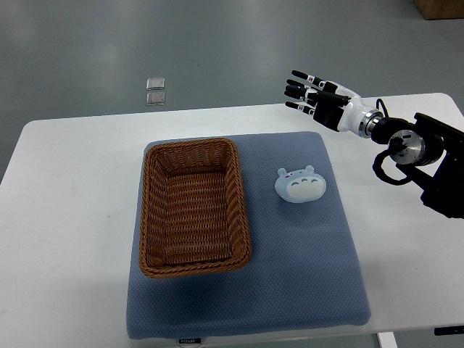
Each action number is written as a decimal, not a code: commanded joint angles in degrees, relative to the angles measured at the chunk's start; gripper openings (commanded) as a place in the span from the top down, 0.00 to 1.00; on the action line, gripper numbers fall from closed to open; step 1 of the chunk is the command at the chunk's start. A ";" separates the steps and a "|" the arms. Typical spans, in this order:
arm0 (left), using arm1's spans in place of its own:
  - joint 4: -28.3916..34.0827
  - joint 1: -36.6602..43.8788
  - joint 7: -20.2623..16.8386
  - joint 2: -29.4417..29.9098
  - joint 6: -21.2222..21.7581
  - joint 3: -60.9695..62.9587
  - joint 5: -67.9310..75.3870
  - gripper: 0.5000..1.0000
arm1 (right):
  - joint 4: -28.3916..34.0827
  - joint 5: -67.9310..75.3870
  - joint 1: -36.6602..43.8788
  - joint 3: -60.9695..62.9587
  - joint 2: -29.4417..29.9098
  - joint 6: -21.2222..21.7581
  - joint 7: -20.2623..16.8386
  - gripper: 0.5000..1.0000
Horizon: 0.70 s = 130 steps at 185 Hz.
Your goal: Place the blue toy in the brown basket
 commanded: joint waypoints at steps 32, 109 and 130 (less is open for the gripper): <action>0.12 0.03 0.00 0.00 0.00 -0.26 -0.06 0.00 | -0.15 -0.05 0.29 0.00 0.05 -0.27 -0.01 0.16; 0.48 0.03 0.00 0.00 0.00 0.18 -0.06 0.00 | 0.64 -12.70 0.29 -0.08 0.14 0.79 2.62 0.17; 0.48 0.03 0.00 0.00 0.00 0.18 0.03 0.00 | 0.65 -20.70 0.20 -0.44 0.14 2.46 5.09 0.17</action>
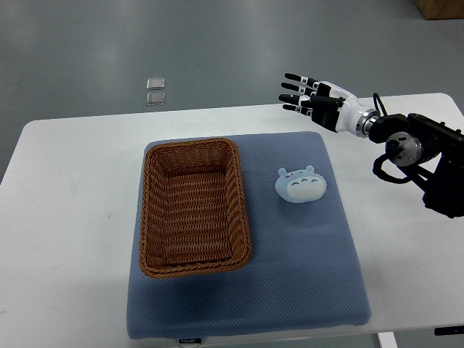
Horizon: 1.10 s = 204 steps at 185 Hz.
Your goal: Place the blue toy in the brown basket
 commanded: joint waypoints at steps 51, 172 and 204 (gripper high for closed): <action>0.01 0.02 -0.02 0.00 0.00 0.07 -0.05 0.00 | 0.83 -43.23 -0.04 -1.12 -1.72 4.69 9.96 0.17; -0.08 0.02 -0.02 0.00 0.00 0.07 0.04 0.00 | 11.02 -66.97 3.65 -11.66 -10.43 7.51 19.28 0.17; -0.08 0.02 -0.02 0.00 0.00 0.16 0.04 0.00 | 11.02 -69.08 0.49 -11.84 -10.16 2.23 19.37 0.17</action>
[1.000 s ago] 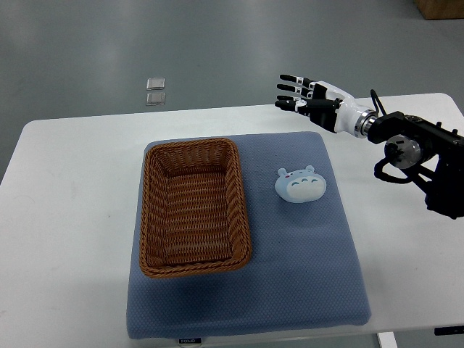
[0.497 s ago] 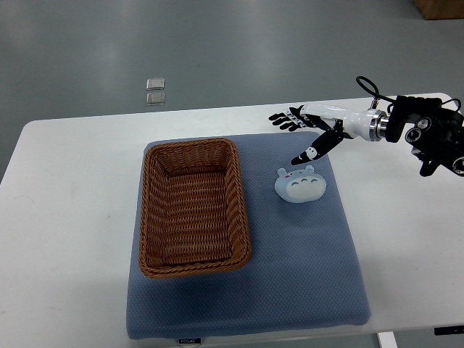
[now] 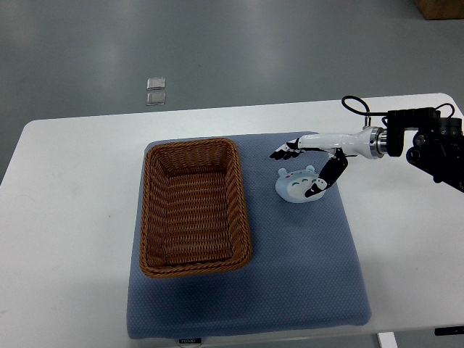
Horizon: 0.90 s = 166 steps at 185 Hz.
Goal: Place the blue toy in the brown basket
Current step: 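Close the right hand fingers around the pale blue plush toy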
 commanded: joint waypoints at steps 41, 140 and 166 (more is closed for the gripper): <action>0.00 0.00 0.00 0.00 0.00 0.02 -0.06 0.00 | 0.03 -1.10 -3.83 -0.06 1.06 -7.60 0.41 0.19; 0.00 0.00 0.00 0.00 0.00 0.02 0.03 0.00 | -0.06 -0.66 -3.57 0.29 0.54 -8.21 0.49 1.00; 0.00 0.00 0.00 0.00 0.00 0.11 0.03 0.00 | -0.06 0.13 -3.22 1.26 0.54 -8.48 1.11 1.00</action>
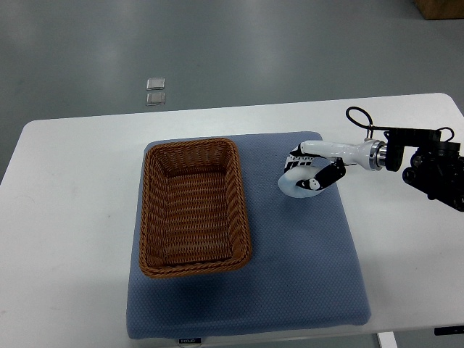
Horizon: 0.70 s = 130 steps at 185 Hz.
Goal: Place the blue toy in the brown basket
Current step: 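Close the right hand fingers around the pale blue plush toy, then carry the toy over the wicker basket and lower it inside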
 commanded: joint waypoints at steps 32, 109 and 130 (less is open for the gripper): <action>0.00 0.00 0.00 0.00 0.00 0.09 0.02 0.00 | 1.32 1.97 0.19 6.24 0.76 0.28 2.33 1.00; 0.00 -0.09 0.00 0.00 0.00 0.09 0.02 0.00 | 3.43 3.29 6.25 7.92 15.52 -0.24 2.15 1.00; 0.00 0.00 0.00 0.00 0.00 0.09 0.02 0.00 | 2.64 2.77 5.64 5.98 19.56 -0.24 -0.04 1.00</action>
